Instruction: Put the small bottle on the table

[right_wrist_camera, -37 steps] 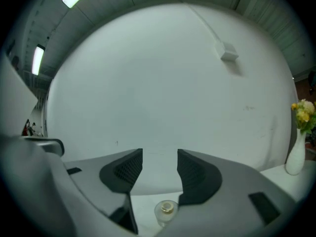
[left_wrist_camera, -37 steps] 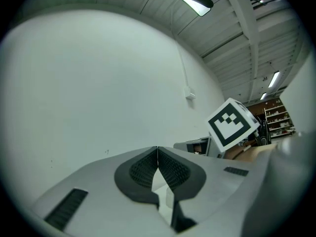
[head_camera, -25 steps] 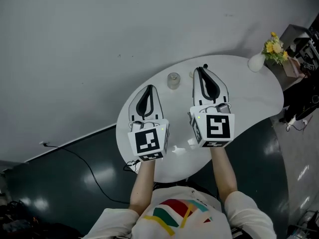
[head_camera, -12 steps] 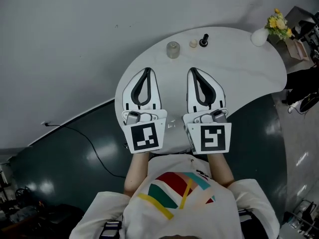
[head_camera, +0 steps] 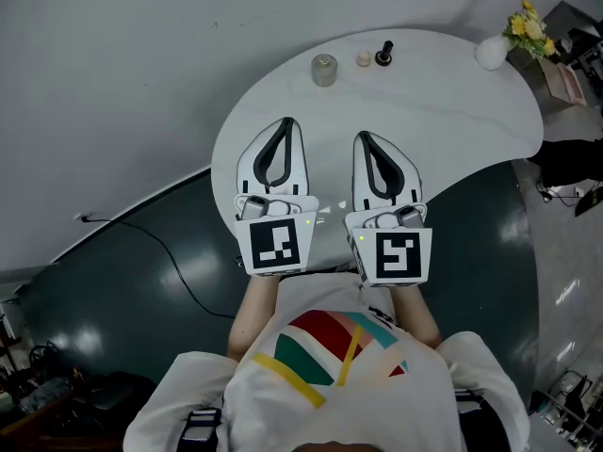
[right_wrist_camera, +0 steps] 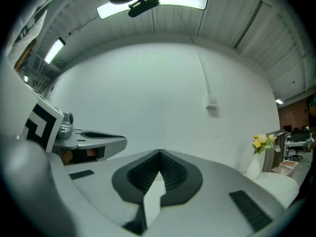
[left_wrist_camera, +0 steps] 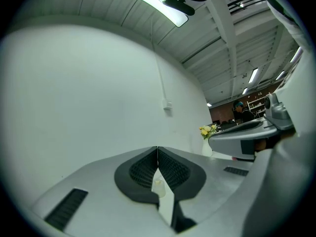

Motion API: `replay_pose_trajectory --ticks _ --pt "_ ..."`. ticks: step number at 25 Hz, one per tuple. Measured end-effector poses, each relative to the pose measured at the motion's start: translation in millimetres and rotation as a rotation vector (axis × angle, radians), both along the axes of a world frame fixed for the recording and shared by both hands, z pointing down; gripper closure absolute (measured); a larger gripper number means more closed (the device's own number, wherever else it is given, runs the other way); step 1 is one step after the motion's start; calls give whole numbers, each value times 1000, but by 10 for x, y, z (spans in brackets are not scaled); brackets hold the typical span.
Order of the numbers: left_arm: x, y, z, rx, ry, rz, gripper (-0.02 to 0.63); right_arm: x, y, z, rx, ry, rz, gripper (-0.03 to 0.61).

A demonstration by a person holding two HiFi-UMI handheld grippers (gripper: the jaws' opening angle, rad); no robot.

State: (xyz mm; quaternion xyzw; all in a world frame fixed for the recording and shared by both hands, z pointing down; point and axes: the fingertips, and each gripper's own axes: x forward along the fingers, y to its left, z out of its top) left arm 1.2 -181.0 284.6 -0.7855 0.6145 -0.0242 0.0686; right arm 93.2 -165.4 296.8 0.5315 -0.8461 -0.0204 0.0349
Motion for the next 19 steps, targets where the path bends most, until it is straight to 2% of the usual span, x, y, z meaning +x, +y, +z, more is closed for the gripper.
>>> replay_pose_trajectory --ticks 19 --pt "206 162 -240 47 21 36 595 159 66 -22 1 -30 41 568"
